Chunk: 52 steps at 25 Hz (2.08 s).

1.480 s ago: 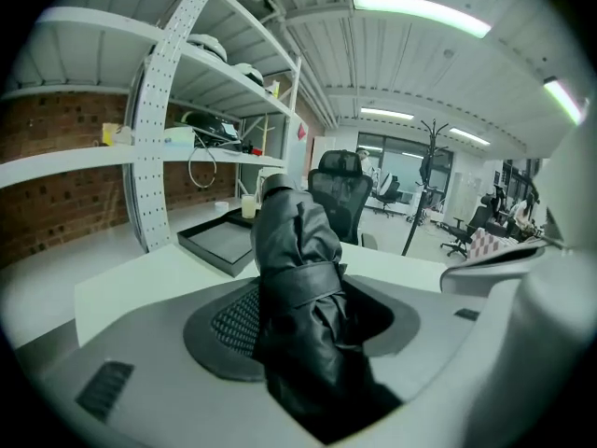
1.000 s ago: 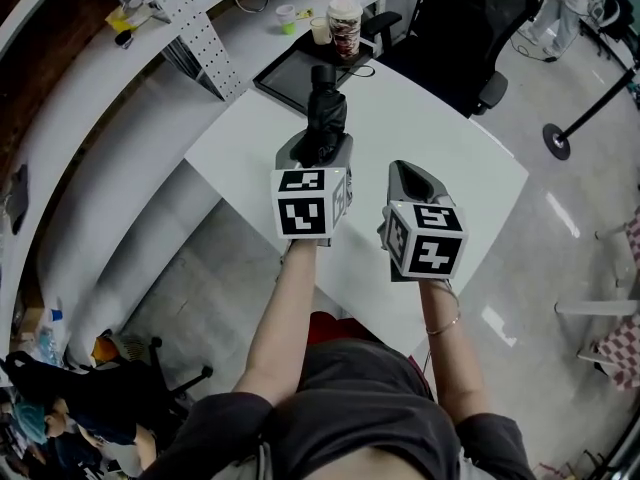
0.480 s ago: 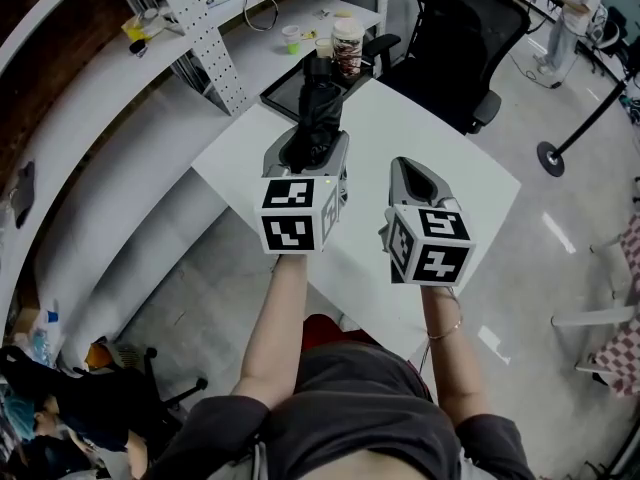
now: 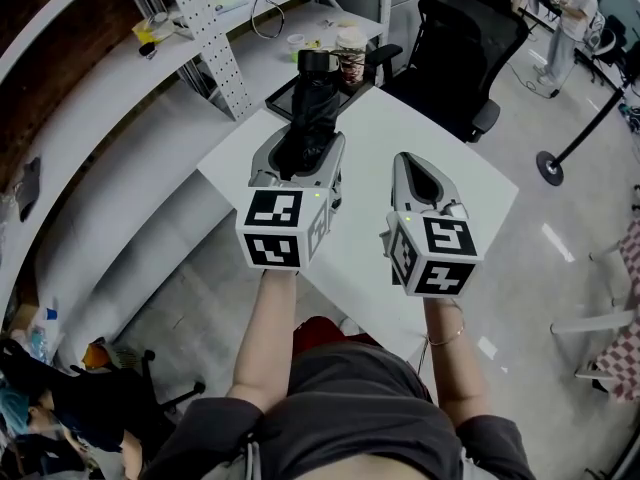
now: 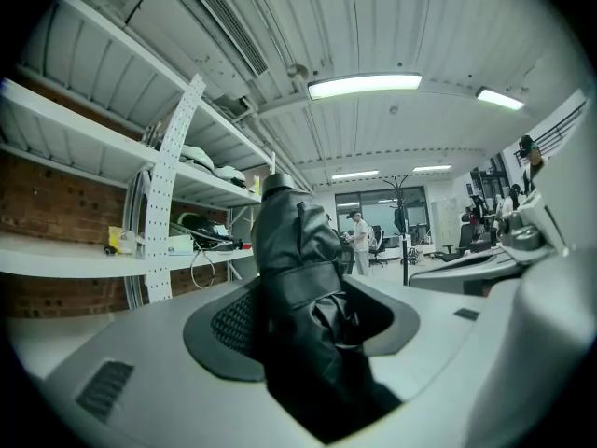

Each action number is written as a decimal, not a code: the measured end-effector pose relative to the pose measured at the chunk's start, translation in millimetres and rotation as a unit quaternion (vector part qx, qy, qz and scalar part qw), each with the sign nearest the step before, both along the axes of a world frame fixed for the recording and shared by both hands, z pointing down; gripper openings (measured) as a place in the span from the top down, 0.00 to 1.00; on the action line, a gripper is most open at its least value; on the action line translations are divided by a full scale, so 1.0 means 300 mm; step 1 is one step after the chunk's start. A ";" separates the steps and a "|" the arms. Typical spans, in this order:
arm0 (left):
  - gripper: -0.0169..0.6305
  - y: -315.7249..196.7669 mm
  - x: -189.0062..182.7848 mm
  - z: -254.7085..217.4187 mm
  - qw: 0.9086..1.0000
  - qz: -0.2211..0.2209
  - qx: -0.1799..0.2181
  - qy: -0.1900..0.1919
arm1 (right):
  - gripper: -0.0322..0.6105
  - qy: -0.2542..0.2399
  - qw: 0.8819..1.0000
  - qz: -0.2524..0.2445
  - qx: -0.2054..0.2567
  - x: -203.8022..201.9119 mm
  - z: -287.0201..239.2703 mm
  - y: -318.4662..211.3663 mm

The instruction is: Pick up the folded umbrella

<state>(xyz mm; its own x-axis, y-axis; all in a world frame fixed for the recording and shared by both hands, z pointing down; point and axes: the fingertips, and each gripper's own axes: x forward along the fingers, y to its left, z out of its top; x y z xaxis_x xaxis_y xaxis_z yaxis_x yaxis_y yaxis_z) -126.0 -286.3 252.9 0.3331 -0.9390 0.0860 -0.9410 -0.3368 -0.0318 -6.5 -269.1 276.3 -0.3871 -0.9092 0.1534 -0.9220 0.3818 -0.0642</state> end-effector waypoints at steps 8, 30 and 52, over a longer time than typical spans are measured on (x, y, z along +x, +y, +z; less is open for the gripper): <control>0.59 0.070 -0.008 -0.073 1.000 0.006 0.029 0.009 | 0.92 -0.008 0.999 0.002 0.044 0.021 -0.109 0.048; 0.59 0.178 -0.085 -0.115 0.997 -0.013 0.064 0.030 | 0.92 -0.039 0.994 0.010 0.098 0.083 -0.192 0.126; 0.59 0.084 -0.214 0.015 0.998 0.005 0.034 0.044 | 0.92 -0.034 0.996 0.015 0.076 -0.049 -0.121 0.057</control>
<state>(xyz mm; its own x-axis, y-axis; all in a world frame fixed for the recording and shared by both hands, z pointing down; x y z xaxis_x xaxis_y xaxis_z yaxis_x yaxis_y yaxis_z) -190.3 -261.2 257.3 0.3452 -0.9385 -0.0073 -0.9381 -0.3452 0.0289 -21.2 -251.9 240.1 -0.3649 -0.9310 -0.0114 -0.9285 0.3647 -0.0700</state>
